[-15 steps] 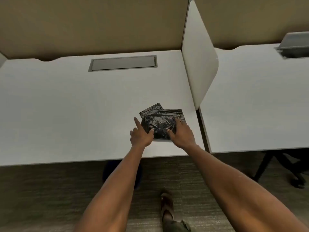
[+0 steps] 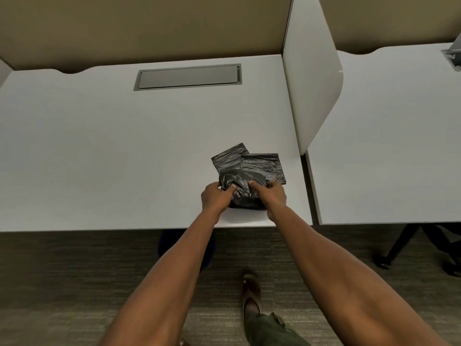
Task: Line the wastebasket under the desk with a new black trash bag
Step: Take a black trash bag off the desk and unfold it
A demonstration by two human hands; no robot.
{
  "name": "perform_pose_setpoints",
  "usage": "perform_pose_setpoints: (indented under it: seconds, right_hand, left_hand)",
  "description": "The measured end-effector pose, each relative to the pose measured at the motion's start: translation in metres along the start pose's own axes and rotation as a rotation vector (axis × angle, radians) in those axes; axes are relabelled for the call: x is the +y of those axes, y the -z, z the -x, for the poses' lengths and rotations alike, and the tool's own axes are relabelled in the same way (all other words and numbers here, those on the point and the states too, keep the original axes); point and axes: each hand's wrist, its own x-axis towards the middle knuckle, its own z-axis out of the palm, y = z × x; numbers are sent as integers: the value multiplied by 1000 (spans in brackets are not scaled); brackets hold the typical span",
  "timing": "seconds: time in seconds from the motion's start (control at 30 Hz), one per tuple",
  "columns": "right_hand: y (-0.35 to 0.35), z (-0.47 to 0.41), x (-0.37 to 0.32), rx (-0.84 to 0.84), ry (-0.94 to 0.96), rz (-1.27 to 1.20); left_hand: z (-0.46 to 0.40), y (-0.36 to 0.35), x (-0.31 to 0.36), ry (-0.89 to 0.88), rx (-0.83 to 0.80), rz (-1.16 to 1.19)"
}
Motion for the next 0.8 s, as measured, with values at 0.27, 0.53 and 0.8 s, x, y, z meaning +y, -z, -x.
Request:
perform_pose_setpoints:
  seconds: [0.27, 0.53, 0.8]
  right_hand:
    - [17, 28, -13, -239, 72, -276]
    - [23, 115, -34, -623, 55, -553]
    - [-32, 197, -28, -742, -58, -574]
  left_hand:
    - [49, 32, -8, -99, -66, 303]
    - [131, 116, -40, -47, -225, 722]
    - [205, 198, -54, -486, -244, 301]
